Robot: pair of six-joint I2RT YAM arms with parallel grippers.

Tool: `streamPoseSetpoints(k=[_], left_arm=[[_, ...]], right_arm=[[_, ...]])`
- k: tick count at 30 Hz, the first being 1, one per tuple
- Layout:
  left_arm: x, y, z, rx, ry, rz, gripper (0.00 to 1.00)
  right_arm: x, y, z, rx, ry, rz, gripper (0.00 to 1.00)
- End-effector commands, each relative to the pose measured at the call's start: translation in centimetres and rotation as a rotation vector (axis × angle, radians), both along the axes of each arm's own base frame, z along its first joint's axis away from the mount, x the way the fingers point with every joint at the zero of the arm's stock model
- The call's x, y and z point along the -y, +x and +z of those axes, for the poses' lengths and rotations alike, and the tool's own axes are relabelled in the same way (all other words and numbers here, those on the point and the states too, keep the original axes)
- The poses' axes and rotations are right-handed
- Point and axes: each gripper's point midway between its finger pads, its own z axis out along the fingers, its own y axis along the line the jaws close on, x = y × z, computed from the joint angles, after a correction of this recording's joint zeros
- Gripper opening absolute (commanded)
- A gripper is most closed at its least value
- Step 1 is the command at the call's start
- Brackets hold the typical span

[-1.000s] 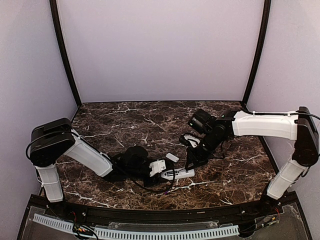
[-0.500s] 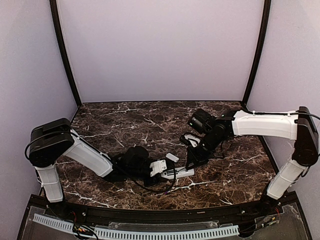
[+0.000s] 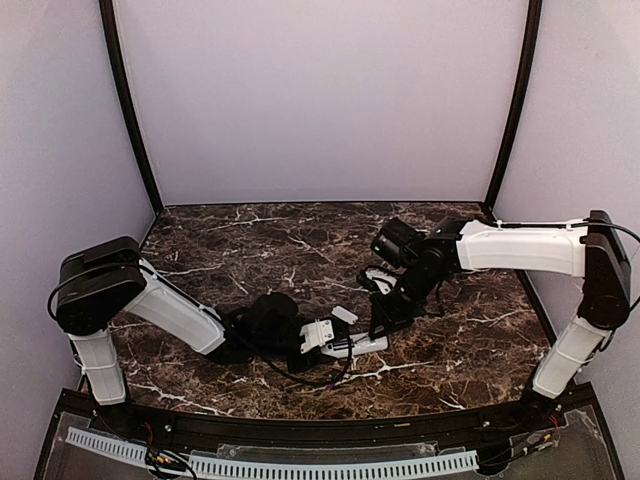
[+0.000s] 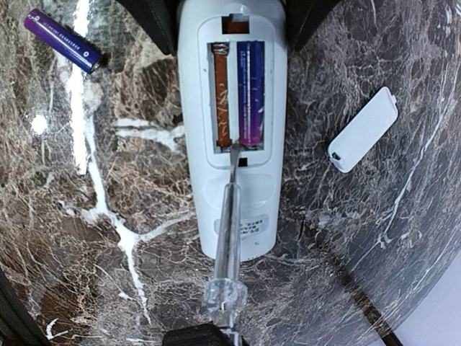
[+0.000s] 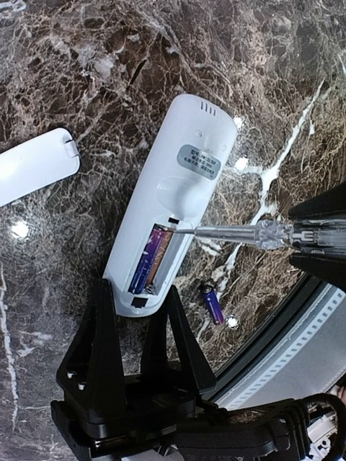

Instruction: Unload the batteries from the remote control

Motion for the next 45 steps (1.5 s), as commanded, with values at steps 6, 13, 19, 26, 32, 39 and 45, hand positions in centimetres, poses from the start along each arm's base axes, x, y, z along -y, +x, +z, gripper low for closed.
streamPoseSetpoints(k=[6,13,19,26,32,39,45], left_arm=[[-0.4,-0.1,0.4,0.008,0.026,0.001,0.0],[-0.2,-0.3,0.5,0.003,0.022,-0.003,0.0],[-0.1,-0.4,0.6,0.003,0.021,-0.004,0.01],[-0.1,-0.4,0.5,0.002,0.024,-0.001,0.0],[-0.2,-0.4,0.4,0.003,0.026,0.004,0.0],[-0.2,-0.4,0.4,0.006,0.028,0.004,0.0],[-0.2,-0.4,0.3,0.002,0.031,0.007,0.0]], right_arm=[[-0.6,1.2,0.6,0.05,0.003,-0.014,0.0],[-0.7,1.4,1.1,0.06,-0.002,-0.022,0.0],[-0.8,1.4,1.0,0.055,-0.003,-0.018,0.0],[-0.8,0.7,0.7,0.029,0.008,-0.011,0.0],[-0.4,0.4,1.3,0.028,0.014,-0.021,0.0],[-0.5,0.3,1.6,0.025,0.025,-0.023,0.0],[-0.4,-0.2,1.2,0.007,0.023,-0.021,0.0]])
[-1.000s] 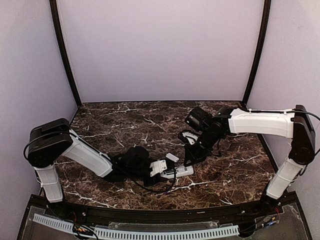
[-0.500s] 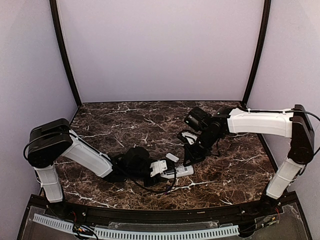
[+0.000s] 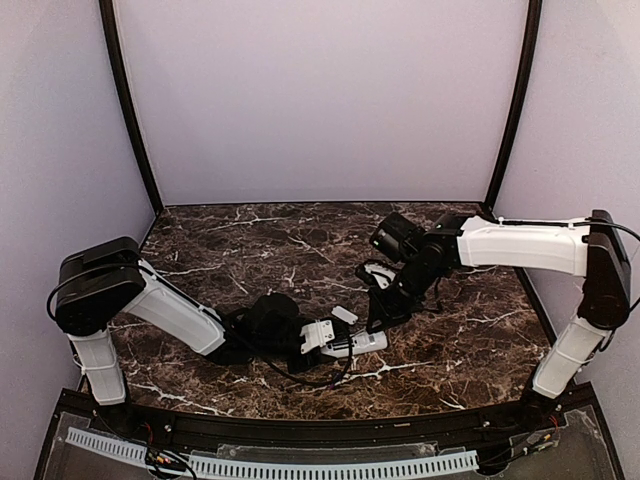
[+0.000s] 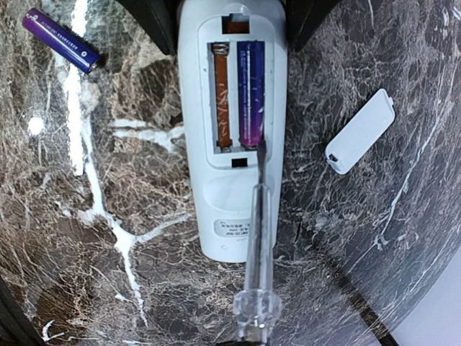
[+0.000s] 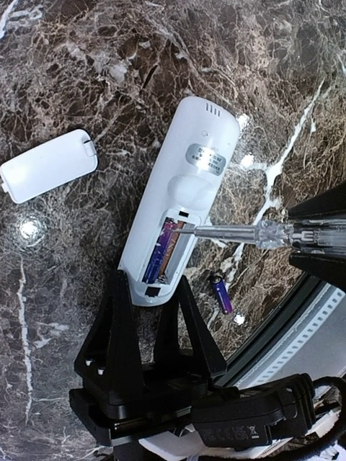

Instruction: Unload the batteries from the remote control

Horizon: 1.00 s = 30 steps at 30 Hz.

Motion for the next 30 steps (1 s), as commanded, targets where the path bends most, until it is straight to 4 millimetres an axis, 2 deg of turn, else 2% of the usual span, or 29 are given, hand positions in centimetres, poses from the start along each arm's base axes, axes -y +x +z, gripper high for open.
streamPoseSetpoints(k=[1,30], left_arm=[[-0.2,-0.4,0.2,-0.007,0.023,-0.002,0.0],[0.0,-0.6,0.2,-0.002,0.025,-0.011,0.0]], right_arm=[[0.2,-0.9,0.2,-0.013,0.008,0.001,0.0],[-0.1,-0.4,-0.7,-0.006,-0.006,0.002,0.0]])
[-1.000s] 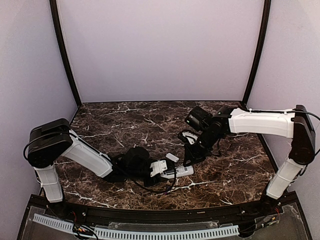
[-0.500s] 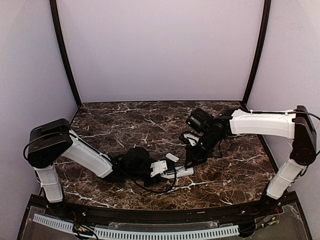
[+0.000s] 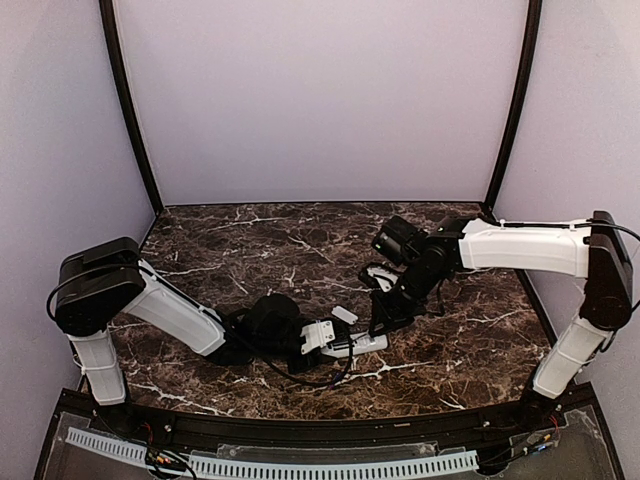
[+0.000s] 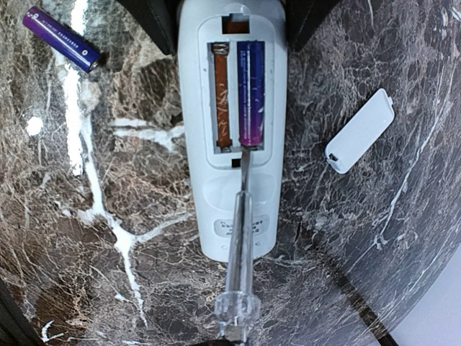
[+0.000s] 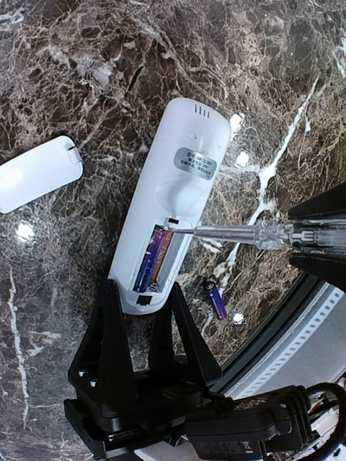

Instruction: Unload the batteries from the remote control

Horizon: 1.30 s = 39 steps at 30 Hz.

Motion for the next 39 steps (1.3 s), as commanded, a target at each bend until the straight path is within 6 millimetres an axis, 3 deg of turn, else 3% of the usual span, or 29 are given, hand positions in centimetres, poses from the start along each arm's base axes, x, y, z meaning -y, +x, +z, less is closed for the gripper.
streamPoseSetpoints(k=[1,13,21,39], left_arm=[[-0.1,-0.4,0.2,-0.005,0.024,-0.009,0.0],[0.0,-0.5,0.2,-0.007,0.023,-0.012,0.0],[0.1,-0.6,0.1,-0.005,0.023,-0.019,0.0],[0.3,-1.4,-0.3,0.041,0.024,-0.084,0.0]], right_arm=[[-0.7,0.2,-0.4,0.01,0.009,0.016,0.0],[-1.8,0.5,-1.2,0.017,0.045,0.038,0.0],[-2.5,1.0,-0.2,0.078,0.12,0.055,0.0],[-1.7,2.1,-0.4,0.073,0.344,0.12,0.0]])
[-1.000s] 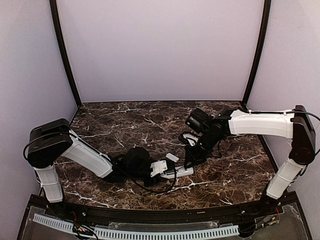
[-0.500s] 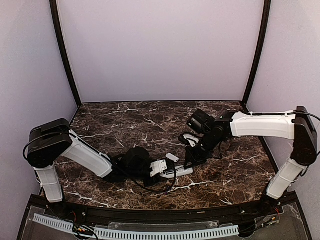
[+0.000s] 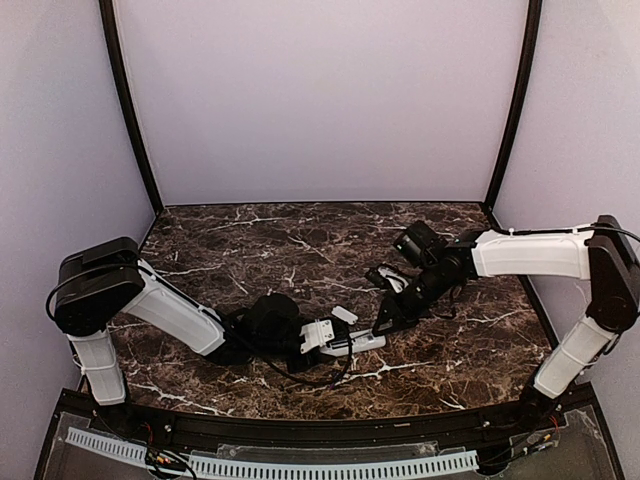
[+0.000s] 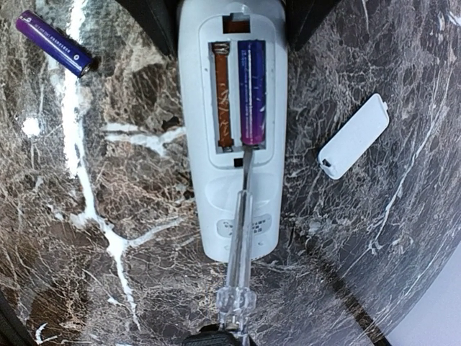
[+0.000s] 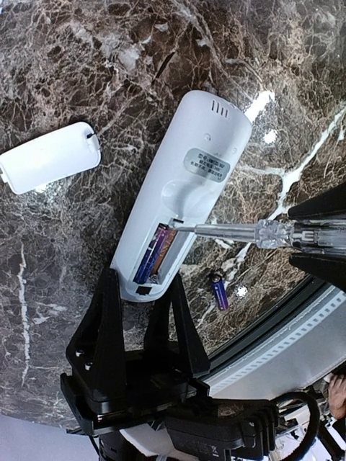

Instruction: Unload the batteries from the remote control

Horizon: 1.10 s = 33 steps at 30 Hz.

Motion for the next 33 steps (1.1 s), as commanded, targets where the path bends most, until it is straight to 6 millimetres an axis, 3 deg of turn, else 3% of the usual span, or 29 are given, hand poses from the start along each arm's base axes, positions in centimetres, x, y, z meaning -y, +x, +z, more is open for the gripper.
streamPoseSetpoints(k=[1,22,28,33], left_arm=[[0.4,-1.5,-0.3,0.04,0.02,-0.095,0.0],[0.7,-1.9,-0.6,0.045,0.01,-0.121,0.0],[0.8,-2.0,-0.5,0.03,-0.019,-0.111,0.0],[0.9,-1.0,-0.4,-0.005,-0.008,-0.035,0.0]], right_arm=[[-2.0,1.3,0.6,0.081,0.16,0.065,0.0],[0.1,3.9,-2.4,0.071,0.255,-0.013,0.0],[-0.2,3.7,-1.8,0.056,0.348,-0.007,0.0],[0.2,3.5,-0.8,0.034,0.317,-0.037,0.0]])
